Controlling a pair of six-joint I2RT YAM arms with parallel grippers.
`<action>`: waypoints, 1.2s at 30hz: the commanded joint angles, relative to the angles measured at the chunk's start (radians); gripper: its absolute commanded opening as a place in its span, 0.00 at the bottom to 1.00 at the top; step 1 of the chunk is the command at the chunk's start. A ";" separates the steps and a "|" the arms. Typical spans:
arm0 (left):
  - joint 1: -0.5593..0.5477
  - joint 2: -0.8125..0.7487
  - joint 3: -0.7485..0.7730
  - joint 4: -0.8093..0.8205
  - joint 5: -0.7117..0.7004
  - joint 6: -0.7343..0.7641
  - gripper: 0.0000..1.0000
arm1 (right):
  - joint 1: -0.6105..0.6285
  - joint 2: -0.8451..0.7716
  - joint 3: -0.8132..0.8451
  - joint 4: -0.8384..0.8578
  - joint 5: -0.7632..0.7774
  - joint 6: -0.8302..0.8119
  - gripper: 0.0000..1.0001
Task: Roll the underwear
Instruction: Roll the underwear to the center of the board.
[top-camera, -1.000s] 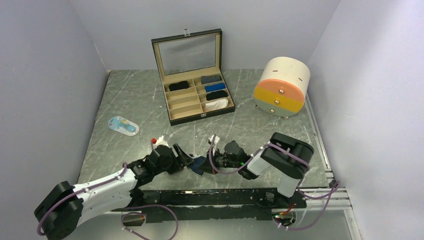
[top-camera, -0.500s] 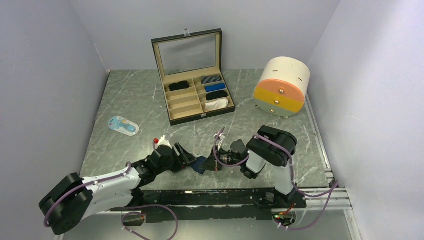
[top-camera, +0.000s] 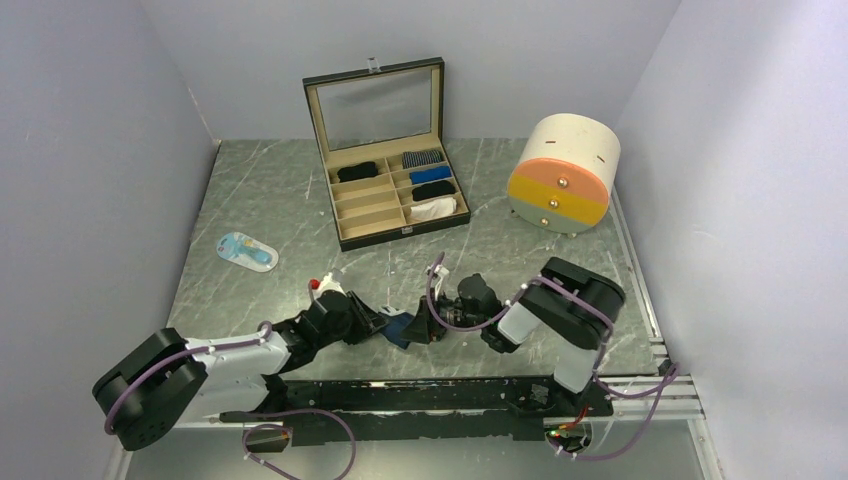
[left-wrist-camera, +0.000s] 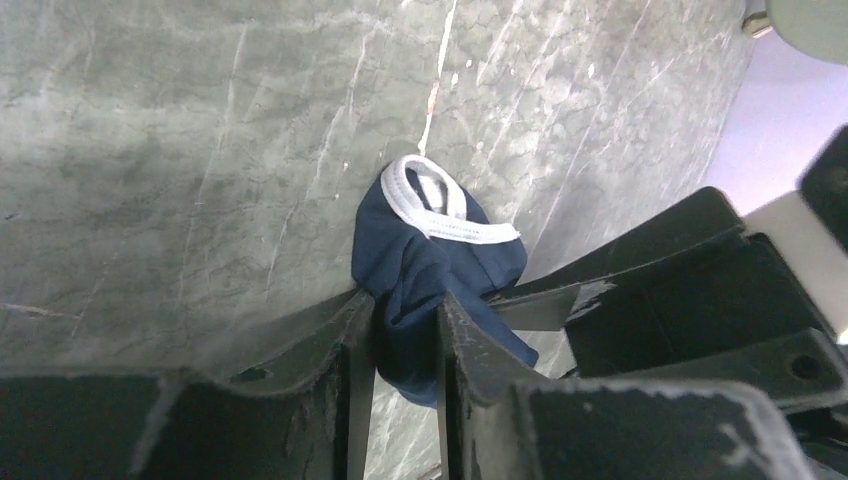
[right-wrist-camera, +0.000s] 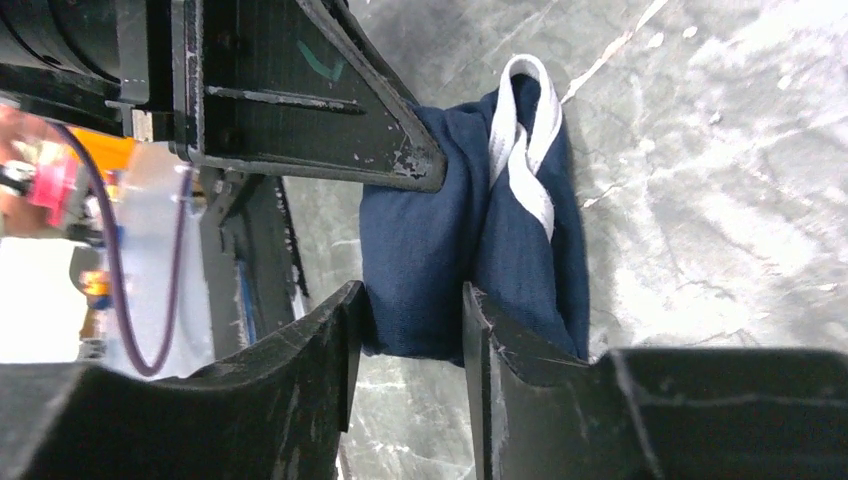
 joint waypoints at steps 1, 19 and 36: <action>-0.002 0.018 -0.015 -0.208 -0.064 0.083 0.27 | 0.009 -0.183 0.066 -0.409 0.085 -0.210 0.46; -0.005 0.017 0.043 -0.260 -0.055 0.119 0.25 | 0.367 -0.355 0.349 -0.927 0.728 -0.743 0.55; -0.005 0.004 0.055 -0.292 -0.043 0.100 0.44 | 0.400 -0.159 0.345 -0.889 0.748 -0.622 0.01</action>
